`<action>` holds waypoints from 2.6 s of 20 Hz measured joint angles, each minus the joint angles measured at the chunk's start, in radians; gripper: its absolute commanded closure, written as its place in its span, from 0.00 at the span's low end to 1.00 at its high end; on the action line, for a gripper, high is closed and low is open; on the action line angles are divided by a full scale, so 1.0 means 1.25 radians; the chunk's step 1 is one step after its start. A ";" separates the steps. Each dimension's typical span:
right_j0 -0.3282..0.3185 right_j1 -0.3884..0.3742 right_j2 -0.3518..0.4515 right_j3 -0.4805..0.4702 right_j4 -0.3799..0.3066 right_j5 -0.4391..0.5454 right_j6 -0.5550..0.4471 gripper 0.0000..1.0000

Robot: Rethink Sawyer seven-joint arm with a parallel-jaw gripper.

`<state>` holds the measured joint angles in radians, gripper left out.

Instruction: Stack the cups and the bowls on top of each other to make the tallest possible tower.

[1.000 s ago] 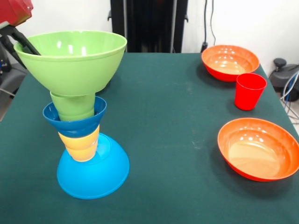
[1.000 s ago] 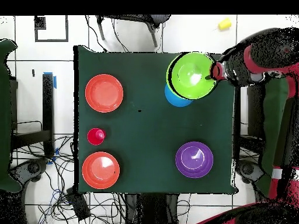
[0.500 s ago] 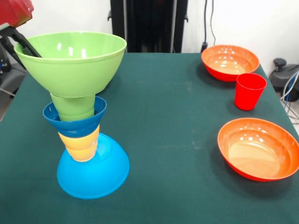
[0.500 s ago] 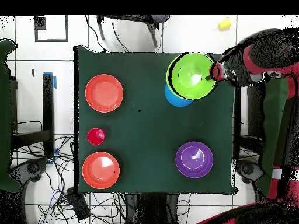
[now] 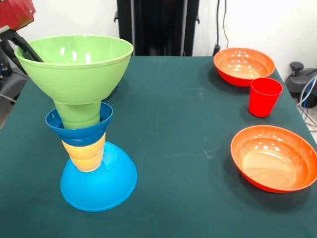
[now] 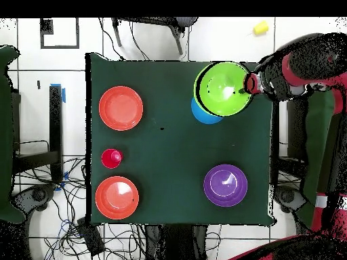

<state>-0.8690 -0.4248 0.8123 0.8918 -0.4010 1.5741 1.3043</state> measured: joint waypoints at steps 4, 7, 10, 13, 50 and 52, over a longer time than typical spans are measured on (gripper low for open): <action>0.000 0.000 0.000 0.000 -0.003 0.000 0.000 1.00; 0.000 0.000 0.000 0.000 -0.006 0.000 0.000 1.00; 0.000 0.000 0.000 0.000 -0.008 0.000 0.000 1.00; 0.000 0.000 0.000 0.000 -0.011 0.000 0.000 1.00; -0.002 -0.001 0.000 0.007 -0.041 0.000 0.000 1.00; -0.003 -0.001 0.000 0.009 -0.041 0.000 0.000 1.00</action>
<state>-0.8723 -0.4257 0.8121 0.9035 -0.4524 1.5741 1.3043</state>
